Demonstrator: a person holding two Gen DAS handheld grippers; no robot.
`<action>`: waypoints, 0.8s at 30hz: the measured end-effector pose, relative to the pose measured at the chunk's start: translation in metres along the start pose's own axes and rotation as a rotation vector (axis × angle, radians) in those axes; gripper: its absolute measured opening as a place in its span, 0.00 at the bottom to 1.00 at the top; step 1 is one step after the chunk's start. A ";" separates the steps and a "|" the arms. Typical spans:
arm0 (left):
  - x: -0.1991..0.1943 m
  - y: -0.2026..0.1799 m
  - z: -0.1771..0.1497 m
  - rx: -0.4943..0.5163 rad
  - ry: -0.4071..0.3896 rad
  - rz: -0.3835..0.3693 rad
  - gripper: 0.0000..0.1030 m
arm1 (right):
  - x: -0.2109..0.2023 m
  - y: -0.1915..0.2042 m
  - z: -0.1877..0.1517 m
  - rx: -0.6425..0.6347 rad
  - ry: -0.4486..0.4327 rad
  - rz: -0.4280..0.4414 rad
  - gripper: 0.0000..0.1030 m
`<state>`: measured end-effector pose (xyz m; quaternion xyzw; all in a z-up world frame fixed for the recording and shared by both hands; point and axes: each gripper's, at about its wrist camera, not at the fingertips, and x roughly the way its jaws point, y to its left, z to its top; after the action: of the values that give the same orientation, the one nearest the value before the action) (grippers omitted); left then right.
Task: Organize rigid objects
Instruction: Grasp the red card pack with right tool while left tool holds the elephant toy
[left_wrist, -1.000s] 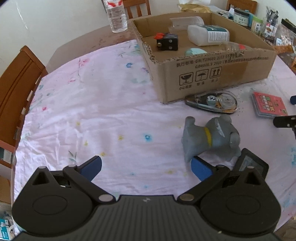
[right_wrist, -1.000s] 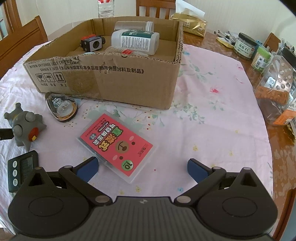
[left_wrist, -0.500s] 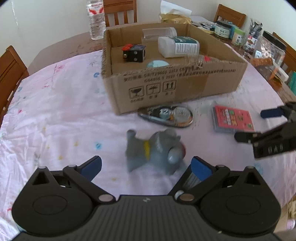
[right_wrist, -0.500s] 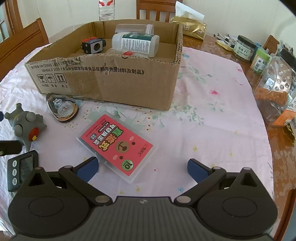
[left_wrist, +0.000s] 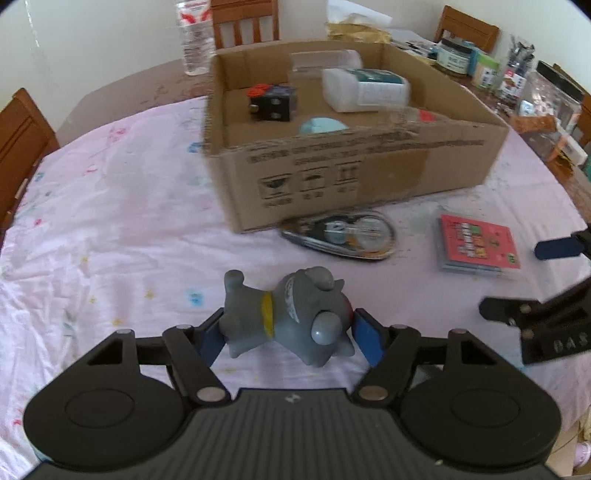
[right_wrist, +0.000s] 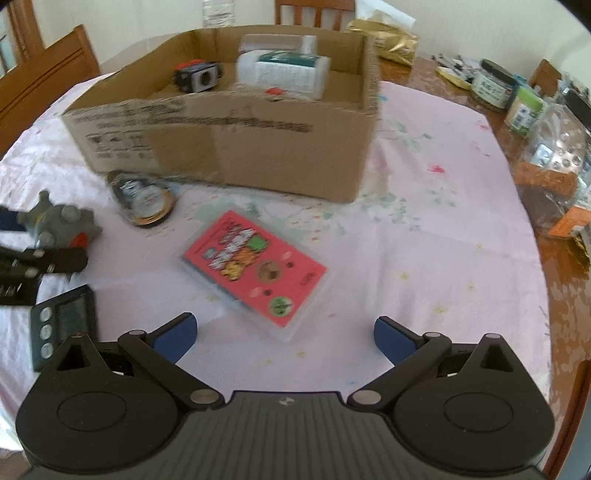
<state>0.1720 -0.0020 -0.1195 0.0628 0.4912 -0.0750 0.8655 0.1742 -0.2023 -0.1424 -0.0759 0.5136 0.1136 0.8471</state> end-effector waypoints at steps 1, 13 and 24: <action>0.000 0.004 0.000 -0.005 0.000 0.006 0.69 | 0.000 0.004 0.000 -0.005 -0.002 0.010 1.00; 0.000 0.031 -0.005 -0.022 -0.001 0.019 0.69 | 0.021 0.032 0.037 -0.010 -0.027 0.026 1.00; 0.000 0.034 -0.005 -0.032 -0.016 0.003 0.70 | 0.028 0.044 0.048 0.048 -0.025 -0.048 0.98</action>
<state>0.1738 0.0320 -0.1210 0.0489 0.4853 -0.0662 0.8705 0.2158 -0.1449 -0.1461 -0.0664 0.5037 0.0816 0.8574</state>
